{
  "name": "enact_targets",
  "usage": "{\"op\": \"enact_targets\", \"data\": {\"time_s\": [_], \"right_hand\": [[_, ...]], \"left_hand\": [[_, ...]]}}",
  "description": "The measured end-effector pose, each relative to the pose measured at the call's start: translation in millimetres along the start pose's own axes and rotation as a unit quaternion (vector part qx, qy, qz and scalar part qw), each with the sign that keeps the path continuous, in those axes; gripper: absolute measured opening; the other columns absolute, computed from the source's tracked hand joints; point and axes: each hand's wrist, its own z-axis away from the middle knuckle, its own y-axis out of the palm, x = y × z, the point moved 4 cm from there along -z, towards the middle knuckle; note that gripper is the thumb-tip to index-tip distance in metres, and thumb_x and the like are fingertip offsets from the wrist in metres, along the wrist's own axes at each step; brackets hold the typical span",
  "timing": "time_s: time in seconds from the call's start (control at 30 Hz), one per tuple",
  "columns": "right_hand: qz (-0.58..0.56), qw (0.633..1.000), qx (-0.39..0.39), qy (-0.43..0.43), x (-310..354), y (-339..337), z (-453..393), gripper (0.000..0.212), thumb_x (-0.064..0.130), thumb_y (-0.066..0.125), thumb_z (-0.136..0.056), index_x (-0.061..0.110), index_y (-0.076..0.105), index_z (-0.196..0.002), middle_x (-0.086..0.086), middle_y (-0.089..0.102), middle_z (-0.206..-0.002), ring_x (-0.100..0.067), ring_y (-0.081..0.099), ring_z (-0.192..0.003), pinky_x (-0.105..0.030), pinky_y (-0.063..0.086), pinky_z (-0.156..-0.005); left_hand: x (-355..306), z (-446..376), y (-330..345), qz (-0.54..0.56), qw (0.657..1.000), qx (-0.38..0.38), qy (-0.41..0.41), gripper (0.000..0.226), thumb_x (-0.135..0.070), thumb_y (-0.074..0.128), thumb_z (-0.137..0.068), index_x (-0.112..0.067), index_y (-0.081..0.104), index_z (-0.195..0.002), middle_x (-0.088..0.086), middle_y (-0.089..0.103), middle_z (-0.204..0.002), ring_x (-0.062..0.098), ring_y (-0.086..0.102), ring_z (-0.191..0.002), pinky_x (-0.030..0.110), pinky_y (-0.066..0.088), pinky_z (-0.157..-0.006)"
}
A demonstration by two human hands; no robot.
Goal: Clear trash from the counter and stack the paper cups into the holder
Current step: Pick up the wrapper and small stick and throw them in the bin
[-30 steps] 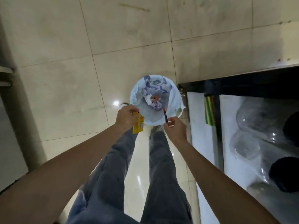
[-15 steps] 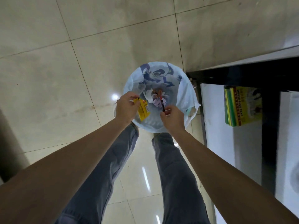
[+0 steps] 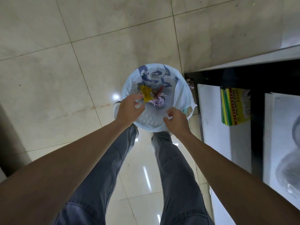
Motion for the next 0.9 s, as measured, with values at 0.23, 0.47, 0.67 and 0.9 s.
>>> {"op": "enact_targets", "data": {"time_s": [0.23,0.47,0.67,0.9], "right_hand": [[0.062,0.997,-0.032,-0.031,19,-46,53,0.032,0.034,0.065,-0.096,0.017,0.061,-0.123,-0.005,0.064,-0.126,-0.025,0.067,-0.104,-0.038,0.059,-0.086],[0.060,0.991,-0.106,-0.061,50,-89,124,0.035,0.036,0.064,-0.096,0.019,0.060,-0.126,-0.003,0.063,-0.127,-0.024,0.065,-0.104,-0.031,0.054,-0.080],[0.035,0.989,-0.139,-0.046,68,-113,193,0.043,0.040,0.065,-0.093,0.024,0.057,-0.132,-0.001,0.061,-0.132,-0.022,0.062,-0.115,-0.037,0.056,-0.089],[0.007,0.979,-0.203,-0.027,83,-135,282,0.047,0.039,0.064,-0.091,0.027,0.056,-0.135,0.001,0.060,-0.137,-0.023,0.062,-0.118,-0.039,0.057,-0.091]], "left_hand": [[-33,34,-27,-0.107,0.988,0.059,0.095,0.047,-0.021,0.072,-0.088,-0.020,0.062,-0.134,0.003,0.065,-0.134,0.023,0.061,-0.121,0.025,0.045,-0.093],[-76,80,-66,-0.199,0.955,0.093,0.198,0.052,-0.029,0.073,-0.086,-0.021,0.059,-0.136,0.002,0.058,-0.143,0.027,0.054,-0.127,0.035,0.047,-0.099],[-115,123,-110,-0.241,0.928,0.108,0.264,0.049,-0.029,0.070,-0.088,-0.023,0.060,-0.136,-0.002,0.056,-0.143,0.024,0.053,-0.126,0.038,0.055,-0.093],[-166,176,-149,-0.282,0.883,0.138,0.349,0.050,-0.028,0.072,-0.087,-0.022,0.060,-0.135,0.000,0.057,-0.141,0.026,0.055,-0.123,0.040,0.056,-0.092]]}}
